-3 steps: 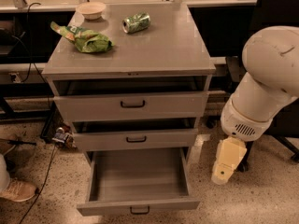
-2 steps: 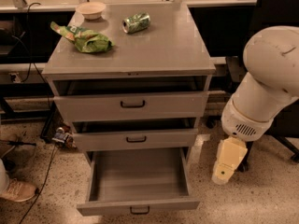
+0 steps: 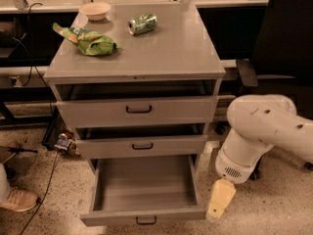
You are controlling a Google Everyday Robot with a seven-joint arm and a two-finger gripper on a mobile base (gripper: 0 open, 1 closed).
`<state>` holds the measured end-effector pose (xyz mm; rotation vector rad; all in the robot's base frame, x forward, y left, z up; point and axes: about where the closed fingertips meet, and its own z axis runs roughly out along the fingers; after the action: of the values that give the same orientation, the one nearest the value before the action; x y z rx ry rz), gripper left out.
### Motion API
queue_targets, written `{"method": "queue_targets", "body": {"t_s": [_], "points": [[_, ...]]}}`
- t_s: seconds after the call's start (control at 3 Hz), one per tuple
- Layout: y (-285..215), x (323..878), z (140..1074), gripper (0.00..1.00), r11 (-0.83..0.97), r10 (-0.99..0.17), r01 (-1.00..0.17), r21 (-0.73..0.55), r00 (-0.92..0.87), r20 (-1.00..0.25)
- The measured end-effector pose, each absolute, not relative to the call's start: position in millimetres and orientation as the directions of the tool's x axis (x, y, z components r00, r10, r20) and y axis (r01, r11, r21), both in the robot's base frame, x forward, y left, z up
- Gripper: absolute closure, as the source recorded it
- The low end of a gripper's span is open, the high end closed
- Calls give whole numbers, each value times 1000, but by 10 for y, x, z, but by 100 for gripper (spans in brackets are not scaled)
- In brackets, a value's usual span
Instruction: Close bottom drawer
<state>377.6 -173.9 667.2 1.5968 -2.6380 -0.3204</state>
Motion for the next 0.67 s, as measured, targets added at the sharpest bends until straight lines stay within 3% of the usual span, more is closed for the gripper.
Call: {"method": "queue_targets", "body": {"t_s": [0.33, 0.67], "points": [[-1551, 3595, 5769, 0, 464, -858, -827, 317, -509, -74], [-1551, 3595, 5768, 0, 464, -858, -827, 317, -509, -74]]}}
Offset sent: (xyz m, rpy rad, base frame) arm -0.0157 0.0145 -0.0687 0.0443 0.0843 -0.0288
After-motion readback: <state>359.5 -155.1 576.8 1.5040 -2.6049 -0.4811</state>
